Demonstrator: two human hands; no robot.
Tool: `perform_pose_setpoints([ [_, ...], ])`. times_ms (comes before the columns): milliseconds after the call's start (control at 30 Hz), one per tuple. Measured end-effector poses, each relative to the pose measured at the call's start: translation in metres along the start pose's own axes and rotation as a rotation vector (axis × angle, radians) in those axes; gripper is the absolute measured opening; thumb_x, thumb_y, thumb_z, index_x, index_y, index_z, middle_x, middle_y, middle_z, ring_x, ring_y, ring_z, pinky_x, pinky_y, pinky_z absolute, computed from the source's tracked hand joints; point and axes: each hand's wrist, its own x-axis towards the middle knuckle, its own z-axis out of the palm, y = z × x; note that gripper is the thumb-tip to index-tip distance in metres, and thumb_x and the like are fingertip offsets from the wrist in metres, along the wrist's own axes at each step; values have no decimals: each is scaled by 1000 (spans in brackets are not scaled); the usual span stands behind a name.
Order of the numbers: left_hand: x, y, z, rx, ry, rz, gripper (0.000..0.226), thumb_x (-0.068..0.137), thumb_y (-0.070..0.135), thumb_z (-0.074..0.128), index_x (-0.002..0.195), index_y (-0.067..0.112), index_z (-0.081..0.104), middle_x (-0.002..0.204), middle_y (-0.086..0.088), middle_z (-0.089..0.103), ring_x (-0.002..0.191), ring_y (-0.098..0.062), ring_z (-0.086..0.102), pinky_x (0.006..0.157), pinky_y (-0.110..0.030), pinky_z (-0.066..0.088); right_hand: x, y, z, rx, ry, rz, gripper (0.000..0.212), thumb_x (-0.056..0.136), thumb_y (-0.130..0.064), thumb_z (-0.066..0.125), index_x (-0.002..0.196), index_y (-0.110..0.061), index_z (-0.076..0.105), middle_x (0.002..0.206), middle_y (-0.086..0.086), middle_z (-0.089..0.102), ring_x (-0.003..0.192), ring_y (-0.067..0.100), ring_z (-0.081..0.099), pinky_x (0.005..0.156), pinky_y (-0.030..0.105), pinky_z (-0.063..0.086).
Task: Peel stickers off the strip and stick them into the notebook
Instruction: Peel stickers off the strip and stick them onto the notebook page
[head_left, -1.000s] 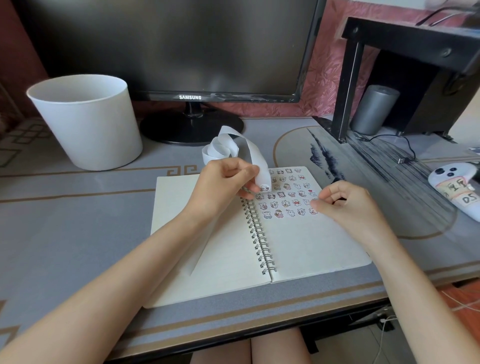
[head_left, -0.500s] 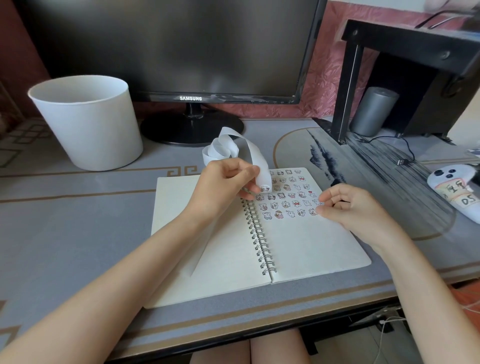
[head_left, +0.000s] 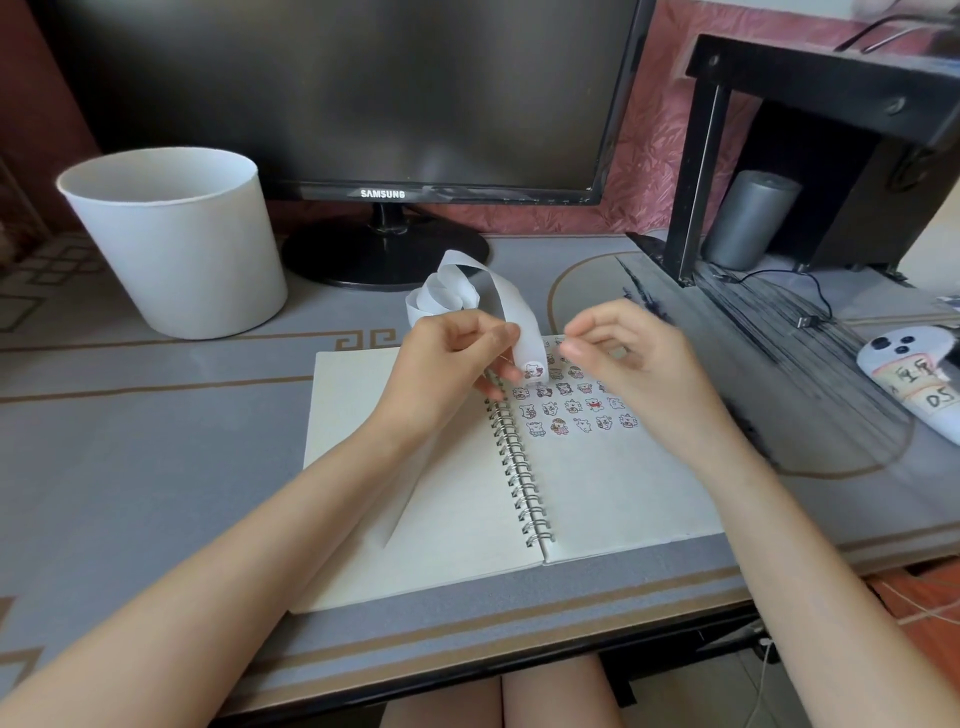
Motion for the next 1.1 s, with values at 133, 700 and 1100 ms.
perform_pose_setpoints([
  [133,0,0,-1,-14,6,20,21,95,13,57,81,1,66,60,-1,66,60,-9,64,56,-22,55,2,-2,11,37,-13,-15,20,78,-14,75,89,-25,63,81,-4,70,70,5,60,62,17,41],
  [700,1,-2,1,-3,-123,2,12,91,8,61,89,-1,68,61,4,66,62,-6,65,58,-20,55,0,2,17,176,60,-21,18,80,-2,71,81,-19,67,77,-5,67,71,5,59,72,20,48],
  [1100,1,-3,3,-47,-111,11,10,91,6,60,87,1,69,67,-5,69,64,-9,66,61,-19,54,0,1,17,148,75,-25,19,77,-3,74,76,-21,69,72,-7,69,70,9,60,69,22,50],
])
